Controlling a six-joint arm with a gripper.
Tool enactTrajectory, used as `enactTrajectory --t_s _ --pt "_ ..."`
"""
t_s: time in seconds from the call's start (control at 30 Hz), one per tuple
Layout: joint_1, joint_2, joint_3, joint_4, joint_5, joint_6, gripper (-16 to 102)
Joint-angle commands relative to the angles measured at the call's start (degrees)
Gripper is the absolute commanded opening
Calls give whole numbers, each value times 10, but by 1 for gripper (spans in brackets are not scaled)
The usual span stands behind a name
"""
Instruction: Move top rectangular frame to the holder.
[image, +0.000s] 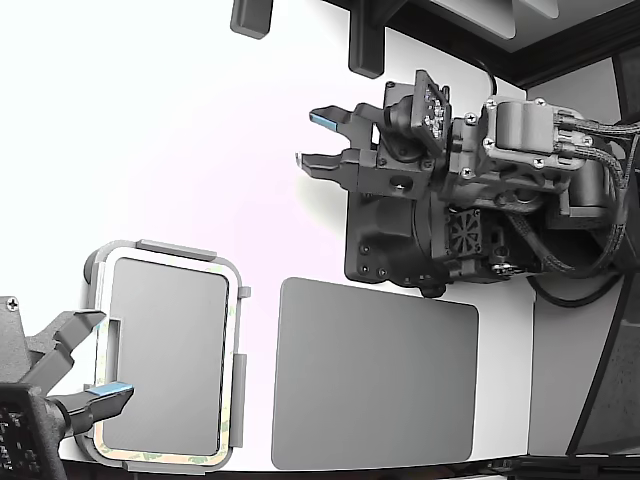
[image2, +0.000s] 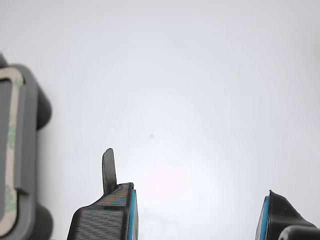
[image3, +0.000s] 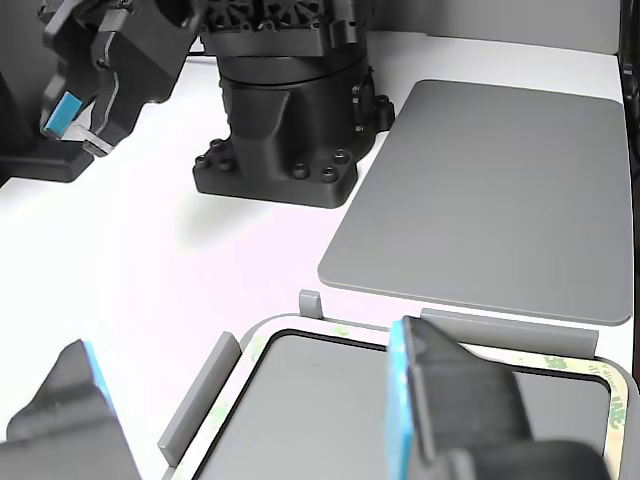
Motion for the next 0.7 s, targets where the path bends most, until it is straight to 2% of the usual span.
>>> enactTrajectory --t_s 0.0,0.67 --pt "-30 15 -7 -11 -31 -7 100" --pt "-36 15 -6 -11 -26 -11 100"
